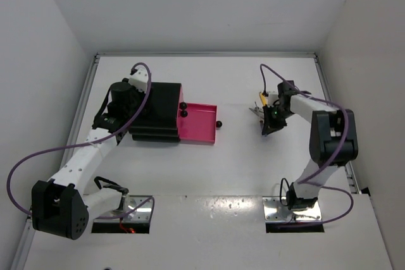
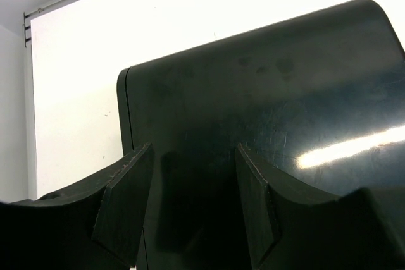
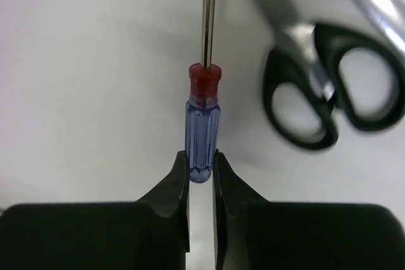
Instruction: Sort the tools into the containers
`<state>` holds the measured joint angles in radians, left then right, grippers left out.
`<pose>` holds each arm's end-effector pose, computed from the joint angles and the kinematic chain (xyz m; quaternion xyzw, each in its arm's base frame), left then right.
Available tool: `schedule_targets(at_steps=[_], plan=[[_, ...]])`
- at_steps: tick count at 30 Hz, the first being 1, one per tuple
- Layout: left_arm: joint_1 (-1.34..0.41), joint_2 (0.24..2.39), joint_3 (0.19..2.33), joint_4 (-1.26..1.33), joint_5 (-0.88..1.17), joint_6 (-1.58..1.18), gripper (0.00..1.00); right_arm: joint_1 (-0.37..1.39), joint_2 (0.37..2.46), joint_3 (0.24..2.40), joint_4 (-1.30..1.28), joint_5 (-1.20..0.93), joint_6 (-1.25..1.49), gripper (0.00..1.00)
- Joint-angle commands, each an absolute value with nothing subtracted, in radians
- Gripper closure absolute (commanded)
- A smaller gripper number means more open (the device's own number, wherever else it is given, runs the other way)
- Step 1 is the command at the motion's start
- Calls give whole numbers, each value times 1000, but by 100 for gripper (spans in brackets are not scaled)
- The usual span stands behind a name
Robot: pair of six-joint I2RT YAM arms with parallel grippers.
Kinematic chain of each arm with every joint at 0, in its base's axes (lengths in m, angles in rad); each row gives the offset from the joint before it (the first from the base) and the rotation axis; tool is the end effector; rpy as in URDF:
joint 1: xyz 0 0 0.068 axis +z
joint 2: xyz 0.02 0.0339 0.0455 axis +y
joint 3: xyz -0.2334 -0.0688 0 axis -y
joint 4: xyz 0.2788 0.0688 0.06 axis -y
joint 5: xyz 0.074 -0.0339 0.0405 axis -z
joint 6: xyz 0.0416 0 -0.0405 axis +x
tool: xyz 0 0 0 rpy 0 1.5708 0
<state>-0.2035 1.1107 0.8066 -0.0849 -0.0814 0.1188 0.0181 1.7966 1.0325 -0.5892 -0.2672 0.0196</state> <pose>0.3015 -0.0588 0.2526 0.1108 0.8226 0.0102 0.5576 0.3394 0.0171 0.0800 -0.0137 0.9852 0.1344 0.1050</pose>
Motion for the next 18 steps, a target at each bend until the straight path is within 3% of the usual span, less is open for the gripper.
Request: schedule_targets(at_steps=[1, 4, 9, 18], plan=[[-202, 1127, 764, -209, -107, 118, 40, 44, 1611, 1023, -662, -359, -101, 100], [-202, 1127, 764, -209, -98, 107, 40, 57, 1533, 1061, -733, -437, -175, 100], [-202, 1137, 782, -209, -89, 98, 33, 159, 1604, 1265, -1041, -580, -330, 100], [-193, 1137, 811, -209, -89, 87, 7, 359, 1788, 1481, -1150, -577, -298, 100]])
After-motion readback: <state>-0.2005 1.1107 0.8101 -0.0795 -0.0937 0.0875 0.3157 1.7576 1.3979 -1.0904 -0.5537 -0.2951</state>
